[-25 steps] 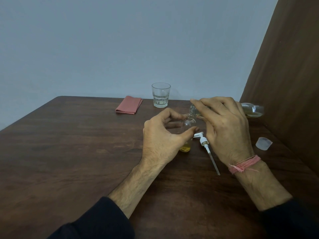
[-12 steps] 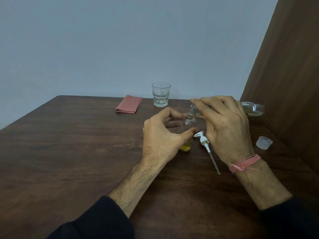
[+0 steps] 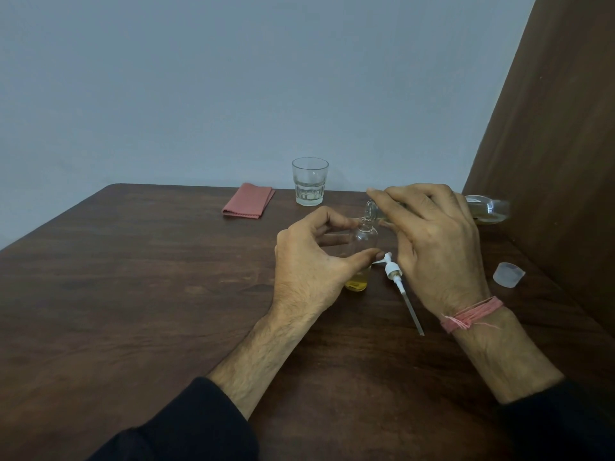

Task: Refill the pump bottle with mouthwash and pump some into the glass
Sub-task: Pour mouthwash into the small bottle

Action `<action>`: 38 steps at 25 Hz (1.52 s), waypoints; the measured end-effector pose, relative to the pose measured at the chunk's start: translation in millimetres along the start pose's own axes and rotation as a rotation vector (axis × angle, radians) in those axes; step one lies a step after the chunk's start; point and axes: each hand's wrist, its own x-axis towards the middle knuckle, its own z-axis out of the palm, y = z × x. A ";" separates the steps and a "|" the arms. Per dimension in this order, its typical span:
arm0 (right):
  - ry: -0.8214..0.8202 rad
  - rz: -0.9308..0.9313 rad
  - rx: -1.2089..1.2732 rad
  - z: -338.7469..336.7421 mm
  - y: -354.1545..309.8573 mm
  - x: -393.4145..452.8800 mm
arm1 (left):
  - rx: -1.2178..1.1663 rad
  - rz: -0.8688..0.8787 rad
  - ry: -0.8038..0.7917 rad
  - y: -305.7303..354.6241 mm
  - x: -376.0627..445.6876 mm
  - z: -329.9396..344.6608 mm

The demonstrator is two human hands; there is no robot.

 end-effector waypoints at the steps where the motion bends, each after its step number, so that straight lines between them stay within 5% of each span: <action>1: -0.001 0.002 0.002 -0.1 -0.1 0.0 | -0.001 -0.002 0.000 -0.2 -0.1 0.2; 38: -0.005 0.006 0.000 -2.5 -0.2 0.2 | -0.006 -0.006 -0.005 -1.6 0.7 0.4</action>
